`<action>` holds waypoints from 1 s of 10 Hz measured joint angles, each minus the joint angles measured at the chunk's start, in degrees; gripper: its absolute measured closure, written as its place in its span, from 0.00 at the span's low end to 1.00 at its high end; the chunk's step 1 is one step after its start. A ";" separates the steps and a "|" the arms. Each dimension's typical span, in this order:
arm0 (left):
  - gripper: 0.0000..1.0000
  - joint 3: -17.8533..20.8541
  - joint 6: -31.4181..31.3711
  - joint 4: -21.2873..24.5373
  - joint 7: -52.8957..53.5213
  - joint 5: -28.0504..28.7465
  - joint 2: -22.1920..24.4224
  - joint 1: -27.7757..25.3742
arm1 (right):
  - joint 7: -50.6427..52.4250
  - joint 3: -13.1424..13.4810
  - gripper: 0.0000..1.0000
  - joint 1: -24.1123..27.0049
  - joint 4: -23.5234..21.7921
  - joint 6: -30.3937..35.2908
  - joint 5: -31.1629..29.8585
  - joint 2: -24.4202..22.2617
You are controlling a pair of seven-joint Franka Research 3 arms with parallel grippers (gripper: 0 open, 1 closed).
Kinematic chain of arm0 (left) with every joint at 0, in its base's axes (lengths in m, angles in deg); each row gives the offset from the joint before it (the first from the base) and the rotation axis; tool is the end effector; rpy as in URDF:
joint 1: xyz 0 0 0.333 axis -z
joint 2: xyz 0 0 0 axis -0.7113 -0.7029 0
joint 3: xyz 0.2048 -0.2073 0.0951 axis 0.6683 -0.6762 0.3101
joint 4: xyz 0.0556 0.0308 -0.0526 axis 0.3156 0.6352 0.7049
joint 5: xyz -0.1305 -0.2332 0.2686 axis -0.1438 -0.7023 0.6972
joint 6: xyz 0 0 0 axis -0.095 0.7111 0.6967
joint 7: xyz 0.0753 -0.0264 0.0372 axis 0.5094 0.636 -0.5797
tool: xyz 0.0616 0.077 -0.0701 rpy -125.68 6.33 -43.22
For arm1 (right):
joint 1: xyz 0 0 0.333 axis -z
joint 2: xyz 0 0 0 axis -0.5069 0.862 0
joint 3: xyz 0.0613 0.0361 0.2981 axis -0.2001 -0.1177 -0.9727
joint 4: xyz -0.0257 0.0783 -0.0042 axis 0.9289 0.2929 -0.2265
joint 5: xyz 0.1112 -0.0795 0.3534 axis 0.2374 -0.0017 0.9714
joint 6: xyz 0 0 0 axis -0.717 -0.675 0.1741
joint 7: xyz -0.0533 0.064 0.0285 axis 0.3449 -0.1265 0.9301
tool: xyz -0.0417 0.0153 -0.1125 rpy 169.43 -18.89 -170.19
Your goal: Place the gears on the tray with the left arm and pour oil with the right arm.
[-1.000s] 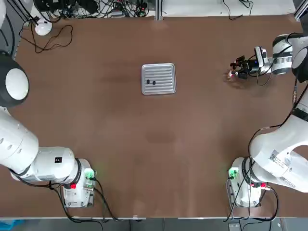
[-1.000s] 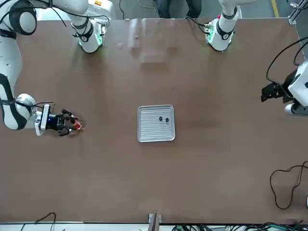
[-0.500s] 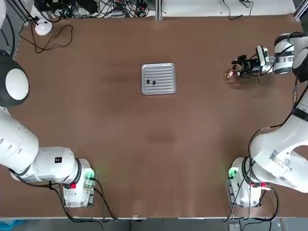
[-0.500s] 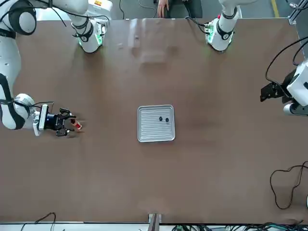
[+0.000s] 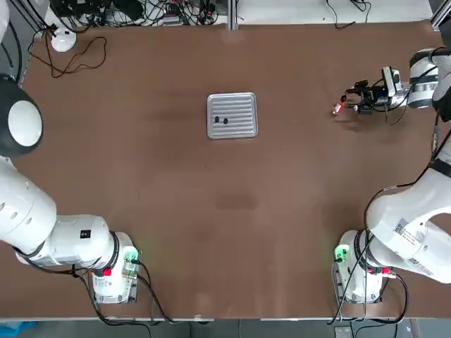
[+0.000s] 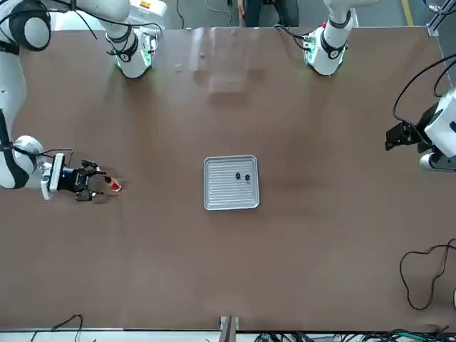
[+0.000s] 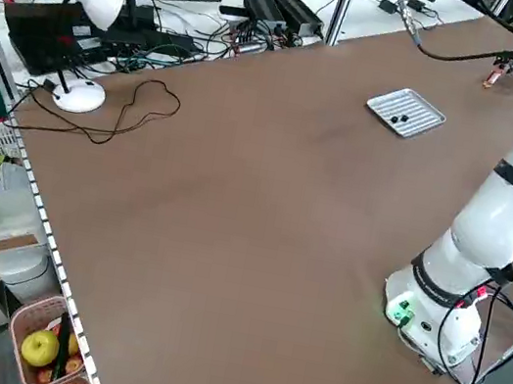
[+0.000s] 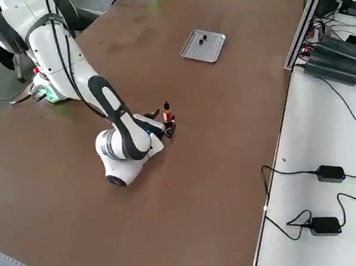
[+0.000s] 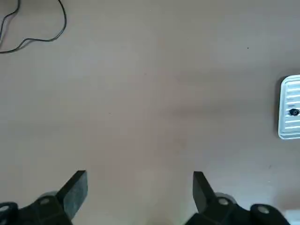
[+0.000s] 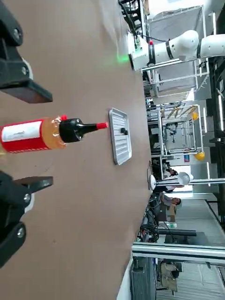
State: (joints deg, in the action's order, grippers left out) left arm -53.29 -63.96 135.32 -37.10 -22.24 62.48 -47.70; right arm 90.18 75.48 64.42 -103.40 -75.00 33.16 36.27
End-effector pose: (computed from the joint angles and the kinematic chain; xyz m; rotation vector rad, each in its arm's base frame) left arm 0.5801 -0.0226 0.5684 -3.1183 0.1340 0.1309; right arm 0.5251 -0.2004 0.1102 -1.4274 -1.2708 -1.1114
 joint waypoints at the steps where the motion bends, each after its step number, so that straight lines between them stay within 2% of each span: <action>1: 0.01 0.00 0.00 0.00 0.00 0.00 0.00 0.00 | -0.46 0.76 0.29 0.20 1.20 0.01 -1.20 0.00; 4: 0.01 -0.01 0.00 0.00 0.00 0.00 0.00 0.00 | -8.14 1.96 0.29 1.04 7.41 2.45 -6.18 -0.25; 7: 0.01 -0.03 0.00 0.00 0.00 0.00 0.00 0.00 | -21.80 1.74 0.29 0.87 17.60 8.50 -13.07 -1.97; 8: 0.01 -0.03 0.00 0.00 0.00 0.00 0.00 0.00 | -26.17 1.56 0.29 0.65 20.87 9.98 -15.08 -2.79; 10: 0.01 -0.04 0.00 0.01 0.00 0.00 0.00 -0.01 | -34.77 1.31 0.29 -0.38 24.46 10.56 -17.92 -6.50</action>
State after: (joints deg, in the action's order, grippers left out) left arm -53.32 -63.96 135.33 -37.09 -22.24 62.48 -47.71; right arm 55.40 76.79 64.04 -78.94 -64.44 15.24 29.76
